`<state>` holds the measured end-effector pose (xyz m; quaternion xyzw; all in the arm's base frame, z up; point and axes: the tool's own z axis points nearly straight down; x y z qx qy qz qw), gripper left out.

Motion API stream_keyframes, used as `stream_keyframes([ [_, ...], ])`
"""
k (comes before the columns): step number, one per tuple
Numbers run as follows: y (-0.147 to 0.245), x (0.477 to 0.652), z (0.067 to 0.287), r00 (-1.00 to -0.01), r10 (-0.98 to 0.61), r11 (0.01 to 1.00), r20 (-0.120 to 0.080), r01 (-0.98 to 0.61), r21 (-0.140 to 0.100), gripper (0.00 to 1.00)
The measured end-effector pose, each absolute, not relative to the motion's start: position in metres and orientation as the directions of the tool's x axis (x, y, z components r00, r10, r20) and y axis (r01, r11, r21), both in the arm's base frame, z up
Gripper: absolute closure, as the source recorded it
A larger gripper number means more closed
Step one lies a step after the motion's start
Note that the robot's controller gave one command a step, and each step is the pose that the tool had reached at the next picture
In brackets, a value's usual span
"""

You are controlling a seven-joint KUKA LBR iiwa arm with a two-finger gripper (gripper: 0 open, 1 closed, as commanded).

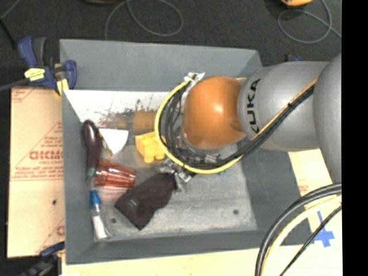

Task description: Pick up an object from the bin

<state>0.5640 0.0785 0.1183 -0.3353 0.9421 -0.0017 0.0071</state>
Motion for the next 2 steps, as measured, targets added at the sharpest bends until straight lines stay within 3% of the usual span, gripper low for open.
stream_keyframes([
  [2, 0.078, 0.563, 0.144, -0.776, -0.630, 0.776, -0.008, -0.630, -0.005, 1.00],
])
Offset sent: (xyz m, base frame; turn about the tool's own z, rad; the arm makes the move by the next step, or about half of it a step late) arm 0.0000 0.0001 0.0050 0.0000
